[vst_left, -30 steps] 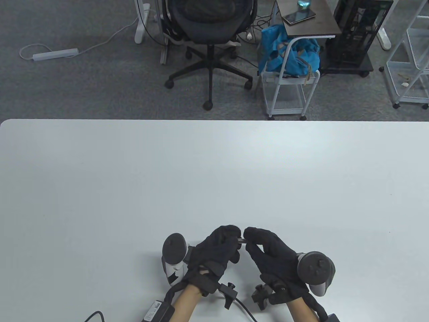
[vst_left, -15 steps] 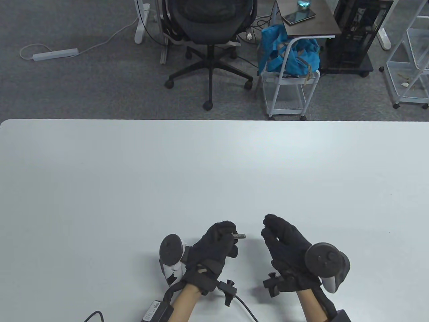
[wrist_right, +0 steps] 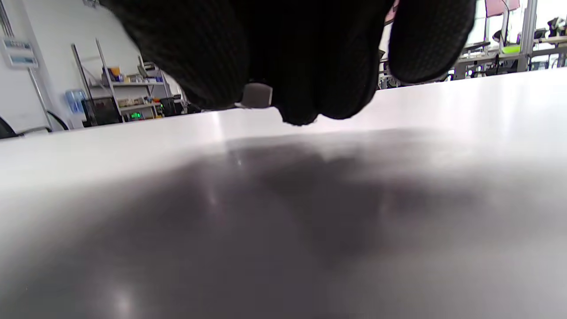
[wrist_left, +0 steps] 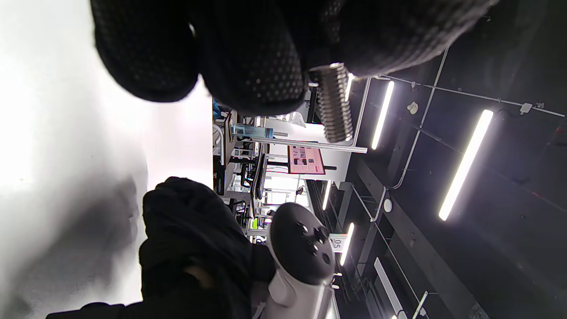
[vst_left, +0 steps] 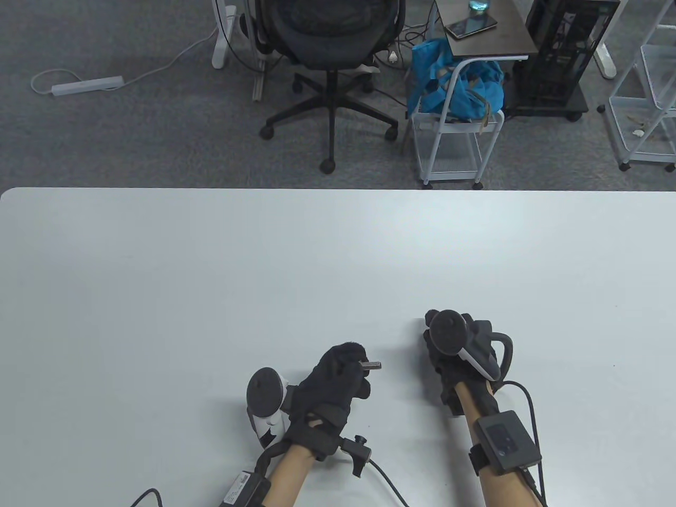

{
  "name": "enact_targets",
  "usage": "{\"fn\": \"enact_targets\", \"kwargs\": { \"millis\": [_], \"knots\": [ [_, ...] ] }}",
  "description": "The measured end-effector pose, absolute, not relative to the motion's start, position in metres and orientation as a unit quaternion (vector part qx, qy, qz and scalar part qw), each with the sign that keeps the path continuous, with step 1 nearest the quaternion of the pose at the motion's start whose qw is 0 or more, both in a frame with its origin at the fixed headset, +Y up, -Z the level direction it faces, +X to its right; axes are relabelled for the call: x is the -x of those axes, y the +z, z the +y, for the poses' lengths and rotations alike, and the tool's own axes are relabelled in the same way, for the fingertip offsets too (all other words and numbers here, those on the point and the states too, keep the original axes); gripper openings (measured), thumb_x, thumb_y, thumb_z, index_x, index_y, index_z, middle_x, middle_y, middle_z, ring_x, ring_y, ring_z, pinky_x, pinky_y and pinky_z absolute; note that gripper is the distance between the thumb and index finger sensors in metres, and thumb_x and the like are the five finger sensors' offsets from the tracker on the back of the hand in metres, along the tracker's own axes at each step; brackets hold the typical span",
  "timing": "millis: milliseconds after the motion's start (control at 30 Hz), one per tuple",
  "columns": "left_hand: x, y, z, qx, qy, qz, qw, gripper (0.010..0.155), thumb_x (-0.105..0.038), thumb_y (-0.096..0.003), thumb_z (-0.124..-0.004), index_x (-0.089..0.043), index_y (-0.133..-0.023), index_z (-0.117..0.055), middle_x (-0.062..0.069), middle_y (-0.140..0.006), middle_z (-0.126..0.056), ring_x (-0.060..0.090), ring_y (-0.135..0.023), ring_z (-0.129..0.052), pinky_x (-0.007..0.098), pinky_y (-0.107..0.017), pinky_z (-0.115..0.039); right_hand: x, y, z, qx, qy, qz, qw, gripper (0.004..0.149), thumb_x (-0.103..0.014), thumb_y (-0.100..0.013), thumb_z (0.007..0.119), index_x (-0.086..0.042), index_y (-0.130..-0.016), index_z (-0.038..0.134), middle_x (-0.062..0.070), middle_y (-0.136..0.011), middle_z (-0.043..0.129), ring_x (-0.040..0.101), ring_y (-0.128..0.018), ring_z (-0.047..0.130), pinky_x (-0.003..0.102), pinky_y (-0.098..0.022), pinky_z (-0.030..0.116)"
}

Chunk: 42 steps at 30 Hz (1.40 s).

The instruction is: Unscrew nut from screw

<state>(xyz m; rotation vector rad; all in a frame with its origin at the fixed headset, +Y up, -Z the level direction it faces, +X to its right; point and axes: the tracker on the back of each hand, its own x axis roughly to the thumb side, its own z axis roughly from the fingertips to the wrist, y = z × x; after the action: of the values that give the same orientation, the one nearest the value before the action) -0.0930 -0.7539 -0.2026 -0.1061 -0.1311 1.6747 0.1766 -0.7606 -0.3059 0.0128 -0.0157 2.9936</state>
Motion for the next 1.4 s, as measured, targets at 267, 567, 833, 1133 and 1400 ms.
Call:
{"fn": "enact_targets", "kwargs": {
  "millis": [267,567,833,1133,1400],
  "knots": [
    [0.095,-0.203,-0.754,0.043,0.74,-0.059,0.669,0.05,-0.042,-0.0507,-0.08,-0.021,-0.096,-0.075,0.012,-0.083,-0.089,0.019,-0.046,-0.1,0.051,-0.048,-0.086,-0.174,-0.316,-0.766,-0.018,1.0,0.014,0.022,0.045,-0.034,-0.046,0.089,-0.017,-0.088,0.089,0.007,-0.081,0.093,0.035,-0.07,0.091,0.061,-0.06,0.075],
    [0.098,-0.203,-0.755,0.042,0.741,-0.055,0.668,0.05,-0.041,-0.0512,-0.08,-0.022,-0.097,-0.074,0.012,-0.086,-0.087,0.019,-0.048,-0.099,0.052,-0.049,-0.085,-0.18,-0.282,-0.71,-0.024,0.99,-0.081,0.112,0.058,-0.041,-0.05,0.08,-0.012,-0.1,0.077,0.014,-0.093,0.084,0.043,-0.08,0.084,0.065,-0.061,0.069],
    [0.102,-0.205,-0.754,0.027,0.733,-0.059,0.677,0.049,-0.04,-0.0512,-0.081,-0.023,-0.097,-0.074,0.013,-0.086,-0.086,0.02,-0.049,-0.099,0.053,-0.05,-0.084,-0.165,-0.202,-0.662,-0.083,0.968,-0.115,0.206,0.073,-0.046,-0.054,0.076,-0.007,-0.113,0.058,0.023,-0.111,0.064,0.051,-0.096,0.067,0.069,-0.065,0.06],
    [0.11,-0.211,-0.747,-0.01,0.684,-0.05,0.728,0.049,-0.037,-0.0501,-0.083,-0.021,-0.096,-0.077,0.016,-0.085,-0.086,0.024,-0.048,-0.098,0.056,-0.05,-0.082,-0.149,-0.166,-0.707,-0.118,0.97,-0.062,0.205,0.081,-0.048,-0.054,0.074,-0.008,-0.117,0.042,0.024,-0.12,0.039,0.053,-0.106,0.042,0.072,-0.069,0.042],
    [0.113,-0.263,-0.714,-0.028,0.48,0.004,0.877,0.047,-0.035,-0.0491,-0.085,-0.021,-0.094,-0.083,0.019,-0.084,-0.087,0.026,-0.046,-0.098,0.057,-0.048,-0.082,-0.157,-0.162,-0.713,-0.105,0.967,-0.058,0.224,0.08,-0.048,-0.055,0.073,-0.007,-0.117,0.044,0.024,-0.119,0.039,0.054,-0.106,0.041,0.072,-0.069,0.041]
  ]
}}
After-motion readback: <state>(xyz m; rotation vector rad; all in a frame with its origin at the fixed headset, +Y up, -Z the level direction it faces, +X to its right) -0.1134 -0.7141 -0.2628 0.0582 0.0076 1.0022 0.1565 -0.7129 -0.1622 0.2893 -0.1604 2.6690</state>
